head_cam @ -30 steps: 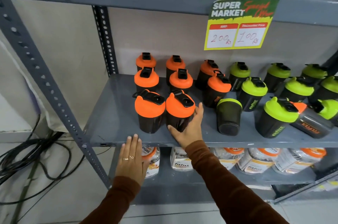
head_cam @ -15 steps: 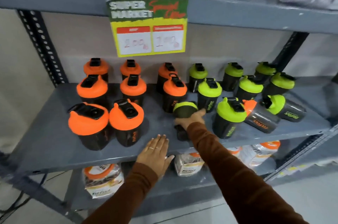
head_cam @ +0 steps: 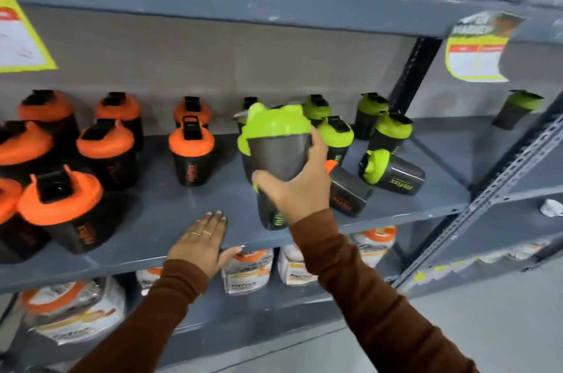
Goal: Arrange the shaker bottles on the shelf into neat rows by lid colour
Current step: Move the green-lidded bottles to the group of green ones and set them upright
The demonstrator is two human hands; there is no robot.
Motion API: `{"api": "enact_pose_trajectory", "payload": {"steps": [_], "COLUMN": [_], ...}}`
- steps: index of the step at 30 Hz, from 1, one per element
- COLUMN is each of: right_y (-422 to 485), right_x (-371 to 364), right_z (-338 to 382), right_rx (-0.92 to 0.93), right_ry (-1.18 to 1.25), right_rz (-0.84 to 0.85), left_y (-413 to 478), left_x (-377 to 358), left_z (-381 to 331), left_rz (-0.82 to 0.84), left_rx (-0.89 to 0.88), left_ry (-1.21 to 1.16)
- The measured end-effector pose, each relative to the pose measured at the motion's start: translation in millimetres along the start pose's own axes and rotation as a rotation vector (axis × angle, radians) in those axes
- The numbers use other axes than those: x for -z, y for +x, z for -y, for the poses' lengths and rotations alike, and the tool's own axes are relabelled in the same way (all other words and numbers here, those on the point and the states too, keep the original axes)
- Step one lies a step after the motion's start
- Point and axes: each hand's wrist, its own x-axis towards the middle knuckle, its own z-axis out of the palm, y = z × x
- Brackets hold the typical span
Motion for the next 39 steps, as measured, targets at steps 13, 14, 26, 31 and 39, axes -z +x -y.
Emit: {"api": "enact_pose_trajectory", "payload": {"steps": [13, 14, 26, 31, 39], "right_y": [80.6, 82.2, 74.7, 45.5, 53.4], "right_x": [146.0, 147.1, 144.5, 112.7, 73.3], "right_z": [-127.0, -134.3, -159.7, -127.9, -123.4], "right_rx": [-0.278, -0.291, -0.305, 0.352, 0.007], "right_ry": [-0.021, -0.037, -0.005, -0.438, -1.093], "right_rz": [-0.453, -0.442, -0.392, -0.173, 0.382], "left_y": [8.5, 8.0, 6.8, 6.6, 8.5], "left_x": [-15.3, -14.7, -10.4, -9.3, -6.7], "left_z": [-0.9, -1.2, -4.1, -6.1, -3.5], "left_rz": [0.012, 0.018, 0.026, 0.036, 0.079], "left_rx": [0.092, 0.103, 0.133, 0.134, 0.131], "left_ry": [0.003, -0.007, -0.017, -0.027, 0.039]}}
